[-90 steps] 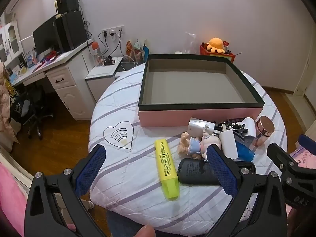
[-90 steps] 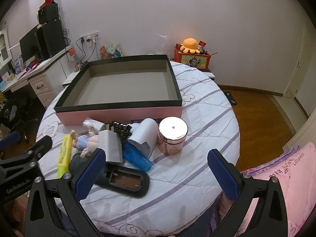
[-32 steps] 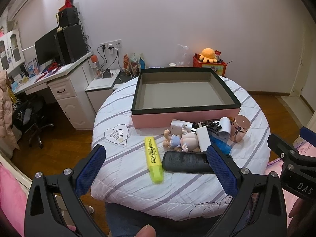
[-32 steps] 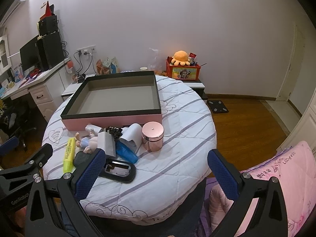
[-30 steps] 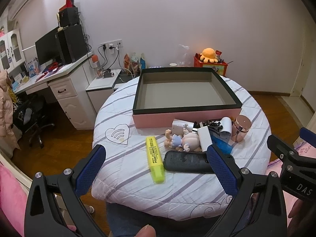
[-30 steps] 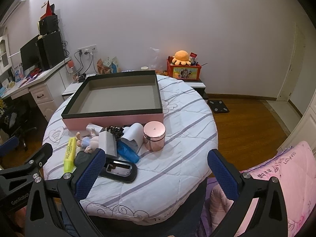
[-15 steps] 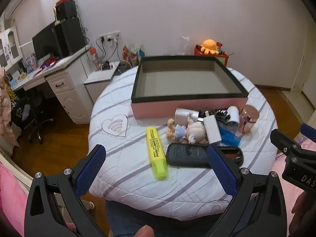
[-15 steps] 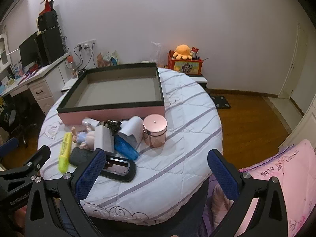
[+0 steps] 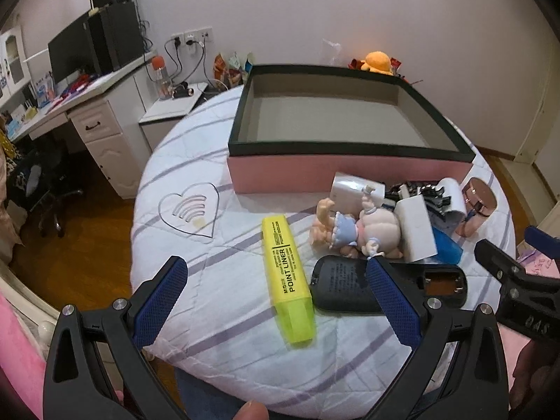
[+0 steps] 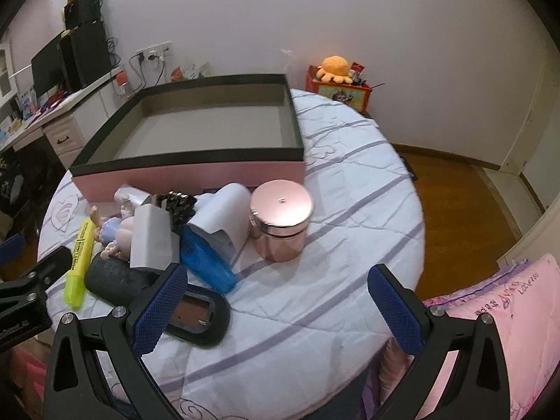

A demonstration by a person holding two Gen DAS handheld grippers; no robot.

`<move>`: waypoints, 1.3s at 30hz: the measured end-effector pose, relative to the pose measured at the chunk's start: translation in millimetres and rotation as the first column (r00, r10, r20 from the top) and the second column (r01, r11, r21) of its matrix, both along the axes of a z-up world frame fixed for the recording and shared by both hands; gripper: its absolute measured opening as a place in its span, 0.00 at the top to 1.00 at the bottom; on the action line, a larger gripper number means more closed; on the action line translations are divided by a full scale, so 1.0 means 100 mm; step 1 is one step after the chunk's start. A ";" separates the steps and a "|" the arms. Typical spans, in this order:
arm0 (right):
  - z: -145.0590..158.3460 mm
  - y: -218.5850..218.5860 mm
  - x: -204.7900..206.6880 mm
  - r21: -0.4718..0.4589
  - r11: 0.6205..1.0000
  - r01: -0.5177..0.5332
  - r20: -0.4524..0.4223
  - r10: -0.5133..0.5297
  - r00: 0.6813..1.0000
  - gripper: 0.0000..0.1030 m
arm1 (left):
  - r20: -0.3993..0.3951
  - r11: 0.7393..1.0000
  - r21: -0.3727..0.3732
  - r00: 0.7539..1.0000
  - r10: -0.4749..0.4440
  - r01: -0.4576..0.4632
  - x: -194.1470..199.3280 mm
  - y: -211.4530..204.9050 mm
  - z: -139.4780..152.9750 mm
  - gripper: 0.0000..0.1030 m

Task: Organize rigid objects
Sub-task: 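Grasp the white charger block with the right gripper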

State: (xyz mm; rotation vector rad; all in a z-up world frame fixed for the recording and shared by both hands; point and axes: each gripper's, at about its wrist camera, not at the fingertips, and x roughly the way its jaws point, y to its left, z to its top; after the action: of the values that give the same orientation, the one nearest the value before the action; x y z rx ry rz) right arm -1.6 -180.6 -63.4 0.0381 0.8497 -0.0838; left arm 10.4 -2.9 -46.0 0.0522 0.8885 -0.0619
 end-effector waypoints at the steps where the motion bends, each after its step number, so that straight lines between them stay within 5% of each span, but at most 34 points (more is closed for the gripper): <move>1: -0.03 0.04 0.01 -0.002 1.000 -0.019 -0.005 0.019 1.000 0.00 | -0.003 1.000 0.003 1.000 -0.002 0.002 0.02 0.00 -0.03 0.00; 15: -0.08 0.38 0.10 0.013 0.990 -0.140 -0.005 0.140 0.990 0.01 | -0.026 0.999 0.030 1.000 0.015 -0.014 0.10 0.15 -0.16 0.00; 21: -0.13 0.57 0.24 0.009 0.987 -0.160 -0.016 0.161 0.987 0.12 | -0.026 0.998 0.029 0.998 0.049 -0.048 0.15 0.30 -0.16 0.00; 25: -0.21 0.63 0.32 0.028 0.985 -0.171 -0.041 0.172 0.984 0.30 | -0.030 0.998 0.021 0.997 0.065 -0.065 0.18 0.38 -0.20 0.00; 30: -0.25 0.67 0.37 0.016 0.986 -0.168 -0.038 0.169 0.985 0.30 | -0.029 0.999 0.009 0.998 0.054 -0.054 0.20 0.38 -0.22 0.00; 34: -0.21 0.66 0.34 0.040 0.984 -0.173 -0.029 0.174 0.984 0.55 | -0.027 0.999 -0.004 0.999 0.044 -0.044 0.20 0.37 -0.22 0.00; 39: -0.23 0.70 0.38 0.008 0.985 -0.173 -0.032 0.173 0.984 0.55 | -0.024 0.999 -0.006 0.999 0.041 -0.041 0.18 0.36 -0.21 0.00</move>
State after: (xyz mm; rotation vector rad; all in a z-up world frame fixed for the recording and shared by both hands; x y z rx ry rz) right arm 36.3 -110.3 -86.1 -0.0320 0.8830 0.0813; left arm 28.1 32.9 -66.6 0.0269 0.9132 -0.0273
